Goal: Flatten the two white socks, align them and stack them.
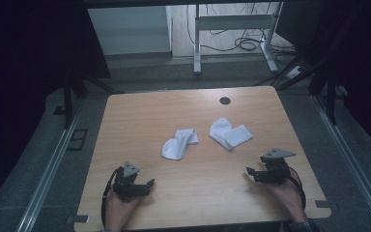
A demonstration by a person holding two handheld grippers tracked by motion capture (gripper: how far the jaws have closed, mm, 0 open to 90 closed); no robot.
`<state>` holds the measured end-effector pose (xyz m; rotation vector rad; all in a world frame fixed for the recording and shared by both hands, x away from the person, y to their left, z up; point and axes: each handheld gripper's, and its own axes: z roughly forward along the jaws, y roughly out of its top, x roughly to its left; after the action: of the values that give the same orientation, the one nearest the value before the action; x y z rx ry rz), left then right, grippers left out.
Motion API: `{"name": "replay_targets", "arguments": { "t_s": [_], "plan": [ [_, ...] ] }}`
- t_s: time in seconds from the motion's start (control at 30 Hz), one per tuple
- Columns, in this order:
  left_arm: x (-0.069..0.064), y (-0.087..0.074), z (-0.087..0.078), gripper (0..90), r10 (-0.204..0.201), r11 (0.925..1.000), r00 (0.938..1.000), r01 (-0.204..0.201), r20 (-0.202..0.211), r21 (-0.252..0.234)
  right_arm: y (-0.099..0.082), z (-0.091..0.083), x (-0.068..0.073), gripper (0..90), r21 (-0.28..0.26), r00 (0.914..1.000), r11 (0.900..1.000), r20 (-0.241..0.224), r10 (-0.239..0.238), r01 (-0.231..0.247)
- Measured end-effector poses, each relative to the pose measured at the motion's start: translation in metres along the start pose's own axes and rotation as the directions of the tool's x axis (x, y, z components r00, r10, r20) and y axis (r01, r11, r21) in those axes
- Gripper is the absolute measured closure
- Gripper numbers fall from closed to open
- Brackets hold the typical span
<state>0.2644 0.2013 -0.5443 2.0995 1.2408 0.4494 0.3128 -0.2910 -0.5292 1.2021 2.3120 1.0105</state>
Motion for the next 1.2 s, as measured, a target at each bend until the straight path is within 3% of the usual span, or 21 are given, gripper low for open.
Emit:
{"name": "replay_targets", "arguments": {
  "t_s": [0.37, 0.8, 1.2],
  "plan": [
    [0.000, 0.000, 0.000, 13.6, -0.001, 1.0000, 1.0000, 0.001, 0.000, 0.000, 0.014, 0.002, -0.006, 27.9, 0.007, 0.9993, 0.9997, -0.030, 0.022, -0.021],
    [0.000, 0.000, 0.000, 13.9, -0.002, 1.0000, 1.0000, 0.002, -0.001, -0.001, 0.033, 0.003, -0.012, 29.6, -0.008, 0.9998, 0.9998, -0.009, 0.018, -0.018],
    [0.000, 0.000, 0.000, 13.9, -0.003, 1.0000, 1.0000, 0.003, -0.001, -0.002, 0.053, 0.014, -0.028, 38.7, -0.026, 0.9972, 0.9969, -0.012, 0.074, -0.074]
  ]
}}
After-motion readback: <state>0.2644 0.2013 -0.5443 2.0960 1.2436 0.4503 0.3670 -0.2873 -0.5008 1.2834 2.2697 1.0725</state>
